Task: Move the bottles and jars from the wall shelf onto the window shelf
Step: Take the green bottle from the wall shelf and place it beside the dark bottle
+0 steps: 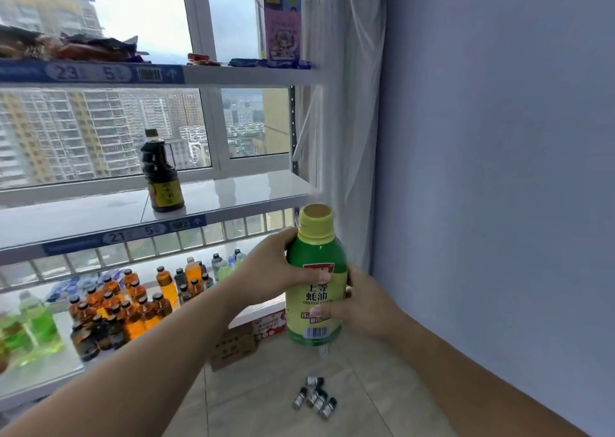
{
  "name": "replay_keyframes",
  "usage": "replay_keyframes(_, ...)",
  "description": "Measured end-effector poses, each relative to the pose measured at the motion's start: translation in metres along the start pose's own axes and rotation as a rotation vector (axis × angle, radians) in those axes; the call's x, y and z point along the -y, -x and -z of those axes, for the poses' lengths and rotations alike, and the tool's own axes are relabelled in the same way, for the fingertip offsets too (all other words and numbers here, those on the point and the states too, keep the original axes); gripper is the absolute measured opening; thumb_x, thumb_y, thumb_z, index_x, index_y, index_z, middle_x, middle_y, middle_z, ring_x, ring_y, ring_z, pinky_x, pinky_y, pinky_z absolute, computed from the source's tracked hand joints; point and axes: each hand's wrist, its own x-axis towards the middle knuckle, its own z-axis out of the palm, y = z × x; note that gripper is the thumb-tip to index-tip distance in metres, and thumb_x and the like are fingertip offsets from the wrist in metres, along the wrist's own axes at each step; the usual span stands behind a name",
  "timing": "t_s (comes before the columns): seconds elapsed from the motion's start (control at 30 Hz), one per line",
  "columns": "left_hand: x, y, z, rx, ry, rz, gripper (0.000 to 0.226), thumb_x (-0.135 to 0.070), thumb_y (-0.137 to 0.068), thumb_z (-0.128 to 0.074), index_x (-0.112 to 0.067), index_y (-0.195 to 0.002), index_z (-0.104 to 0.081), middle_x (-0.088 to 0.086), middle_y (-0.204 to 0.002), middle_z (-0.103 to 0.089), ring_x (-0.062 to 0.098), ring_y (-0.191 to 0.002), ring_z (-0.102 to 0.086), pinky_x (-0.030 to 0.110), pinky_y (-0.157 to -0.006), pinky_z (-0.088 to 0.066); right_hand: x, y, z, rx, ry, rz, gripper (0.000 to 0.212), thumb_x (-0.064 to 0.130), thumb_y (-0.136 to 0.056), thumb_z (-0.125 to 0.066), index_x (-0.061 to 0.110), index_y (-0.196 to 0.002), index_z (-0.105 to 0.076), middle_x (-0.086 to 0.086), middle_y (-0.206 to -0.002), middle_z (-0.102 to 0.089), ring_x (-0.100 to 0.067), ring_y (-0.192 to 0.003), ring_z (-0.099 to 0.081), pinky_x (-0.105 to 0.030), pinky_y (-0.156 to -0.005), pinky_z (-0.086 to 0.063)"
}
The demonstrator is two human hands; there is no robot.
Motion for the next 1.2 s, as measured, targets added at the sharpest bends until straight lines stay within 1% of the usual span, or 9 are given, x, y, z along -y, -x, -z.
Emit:
replay_keyframes(0.2, 0.040, -0.076, 0.053, -0.099, -0.008, 0.054, 0.053, -0.022, -0.073, -0.093, -0.037, -0.118, -0.068, -0.021, -0.106, -0.076, -0.003, -0.094, -0.072, 0.011, -0.073, -0.055, -0.001, -0.129, -0.015, 0.112, -0.020, 0.050, 0.074, 0.024, -0.067, -0.098, 0.033, -0.128, -0.058, 0.015, -0.113, -0.076, -0.003, -0.102, -0.073, -0.034, -0.089, -0.063)
replay_keyframes(0.3, 0.060, -0.108, 0.079, -0.136, -0.044, 0.067, 0.055, -0.028, -0.074, -0.093, -0.035, -0.122, -0.067, -0.016, -0.109, -0.077, 0.001, -0.098, -0.073, 0.018, -0.080, -0.059, -0.005, -0.188, -0.025, 0.151, -0.014, 0.080, 0.077, 0.033, -0.062, -0.099, 0.036, -0.127, -0.058, 0.015, -0.114, -0.076, -0.008, -0.106, -0.073, -0.038, -0.090, -0.063)
replay_keyframes(0.37, 0.074, -0.125, 0.094, -0.171, -0.052, 0.077, 0.057, -0.029, -0.075, -0.092, -0.032, -0.126, -0.066, -0.013, -0.111, -0.077, 0.001, -0.098, -0.073, 0.016, -0.079, -0.058, -0.005, -0.224, -0.034, 0.178, 0.012, 0.108, 0.078, 0.037, -0.061, -0.098, 0.037, -0.128, -0.057, 0.017, -0.114, -0.075, -0.008, -0.107, -0.072, -0.038, -0.091, -0.063)
replay_keyframes(0.53, 0.108, -0.158, 0.138, -0.266, -0.062, 0.111, 0.055, -0.031, -0.076, -0.090, -0.034, -0.125, -0.066, -0.016, -0.109, -0.076, -0.007, -0.094, -0.069, 0.004, -0.069, -0.051, 0.005, -0.298, -0.061, 0.240, 0.029, 0.161, 0.071, 0.030, -0.067, -0.097, 0.033, -0.128, -0.060, 0.016, -0.112, -0.075, -0.006, -0.104, -0.071, -0.028, -0.086, -0.063)
replay_keyframes(0.67, 0.138, -0.191, 0.179, -0.318, -0.062, 0.117, 0.056, -0.031, -0.076, -0.090, -0.034, -0.126, -0.066, -0.015, -0.113, -0.075, -0.007, -0.096, -0.069, 0.004, -0.069, -0.050, 0.013, -0.363, -0.088, 0.266, 0.023, 0.192, 0.069, 0.031, -0.067, -0.097, 0.033, -0.127, -0.061, 0.015, -0.111, -0.076, -0.007, -0.103, -0.072, -0.035, -0.086, -0.064)
replay_keyframes(0.8, 0.179, -0.234, 0.225, -0.389, -0.065, 0.093, 0.060, -0.033, -0.074, -0.092, -0.037, -0.128, -0.066, -0.017, -0.116, -0.073, -0.006, -0.098, -0.069, 0.012, -0.075, -0.053, 0.019, -0.434, -0.116, 0.240, 0.019, 0.213, 0.071, 0.035, -0.065, -0.097, 0.028, -0.126, -0.061, 0.010, -0.110, -0.077, -0.009, -0.101, -0.072, -0.037, -0.085, -0.064)
replay_keyframes(0.97, 0.228, -0.287, 0.290, -0.415, -0.072, 0.052, 0.068, -0.043, -0.070, -0.092, -0.038, -0.132, -0.064, -0.018, -0.116, -0.072, 0.002, -0.104, -0.070, 0.026, -0.088, -0.055, 0.028, -0.524, -0.157, 0.217, 0.002, 0.215, 0.069, 0.026, -0.069, -0.096, 0.023, -0.127, -0.059, 0.006, -0.112, -0.076, -0.014, -0.103, -0.071, -0.040, -0.087, -0.064)
replay_keyframes(1.07, 0.254, -0.318, 0.330, -0.396, -0.049, 0.051, 0.066, -0.038, -0.071, -0.093, -0.037, -0.131, -0.066, -0.015, -0.119, -0.073, 0.008, -0.107, -0.072, 0.034, -0.095, -0.057, 0.033, -0.572, -0.179, 0.209, 0.007, 0.210, 0.071, 0.034, -0.066, -0.095, 0.026, -0.126, -0.060, 0.008, -0.112, -0.076, -0.015, -0.105, -0.072, -0.044, -0.088, -0.064)
replay_keyframes(1.2, 0.287, -0.351, 0.368, -0.367, -0.071, 0.061, 0.063, -0.035, -0.073, -0.093, -0.039, -0.130, -0.065, -0.016, -0.118, -0.073, 0.007, -0.105, -0.072, 0.033, -0.094, -0.056, 0.034, -0.622, -0.205, 0.184, 0.007, 0.198, 0.064, 0.030, -0.069, -0.094, 0.028, -0.124, -0.061, 0.009, -0.109, -0.076, -0.016, -0.104, -0.071, -0.047, -0.089, -0.063)
